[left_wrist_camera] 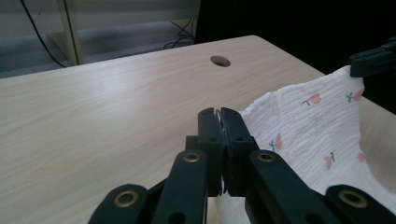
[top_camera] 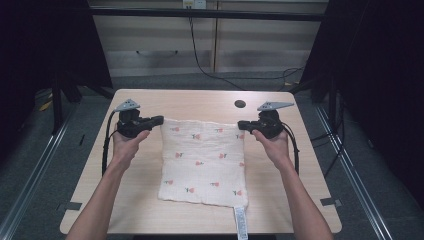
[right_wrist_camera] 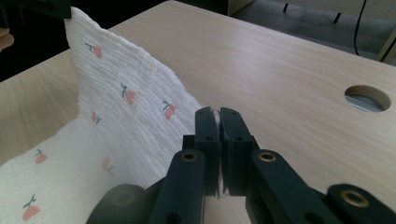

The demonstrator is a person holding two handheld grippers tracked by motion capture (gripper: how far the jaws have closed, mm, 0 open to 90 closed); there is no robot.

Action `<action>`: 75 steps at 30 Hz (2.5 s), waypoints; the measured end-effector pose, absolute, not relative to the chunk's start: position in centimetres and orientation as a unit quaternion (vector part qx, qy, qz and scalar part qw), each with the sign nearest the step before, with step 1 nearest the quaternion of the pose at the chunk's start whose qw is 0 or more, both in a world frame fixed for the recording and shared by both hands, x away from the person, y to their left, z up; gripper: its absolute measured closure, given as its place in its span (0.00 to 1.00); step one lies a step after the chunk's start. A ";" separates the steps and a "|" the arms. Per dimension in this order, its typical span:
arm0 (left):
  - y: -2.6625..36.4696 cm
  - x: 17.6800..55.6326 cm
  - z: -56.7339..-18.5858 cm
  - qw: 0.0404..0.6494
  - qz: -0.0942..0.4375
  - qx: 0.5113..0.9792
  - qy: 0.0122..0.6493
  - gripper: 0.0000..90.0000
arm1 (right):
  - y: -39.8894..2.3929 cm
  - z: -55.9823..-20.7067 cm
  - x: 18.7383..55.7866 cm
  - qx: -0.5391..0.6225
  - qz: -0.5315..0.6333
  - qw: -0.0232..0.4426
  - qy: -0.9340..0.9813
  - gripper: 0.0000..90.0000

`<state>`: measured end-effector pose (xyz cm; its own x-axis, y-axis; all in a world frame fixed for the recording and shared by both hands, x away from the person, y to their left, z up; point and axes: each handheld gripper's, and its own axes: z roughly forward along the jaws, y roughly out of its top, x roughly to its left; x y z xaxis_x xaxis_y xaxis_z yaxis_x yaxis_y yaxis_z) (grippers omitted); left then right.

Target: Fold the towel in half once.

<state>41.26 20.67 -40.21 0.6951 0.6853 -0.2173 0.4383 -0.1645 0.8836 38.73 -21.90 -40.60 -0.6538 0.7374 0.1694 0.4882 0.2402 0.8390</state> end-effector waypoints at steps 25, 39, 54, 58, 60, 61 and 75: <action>22.3 35.0 -41.7 0.528 0.128 0.771 0.331 0.98 | -22.9 -42.0 33.8 0.364 0.494 0.118 0.780 0.96; 22.5 32.1 -44.4 0.508 0.114 0.791 0.321 0.98 | -23.2 -44.2 29.4 0.353 0.492 0.092 0.790 0.96; 22.6 29.8 -47.7 0.452 0.090 0.833 0.304 0.98 | -21.9 -47.5 26.5 0.346 0.440 0.068 0.826 0.96; 22.7 29.8 -48.4 0.450 0.070 0.837 0.304 0.97 | -21.9 -48.5 26.0 0.350 0.434 0.060 0.828 0.95; 22.6 29.5 -48.4 0.450 0.067 0.839 0.299 0.97 | -22.0 -48.2 25.9 0.350 0.443 0.062 0.823 0.95; 22.6 29.5 -48.4 0.450 0.067 0.839 0.299 0.97 | -22.0 -48.2 25.9 0.350 0.443 0.062 0.823 0.95; 23.0 29.2 -47.9 0.449 0.054 0.844 0.288 0.89 | -23.0 -47.6 25.4 0.352 0.467 0.061 0.809 0.83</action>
<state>29.22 22.97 -47.93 0.8284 0.5346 -0.1671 0.4371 -0.4305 0.7897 25.37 -22.98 -47.62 -0.7452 0.6262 0.2292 0.5120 0.3170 0.7984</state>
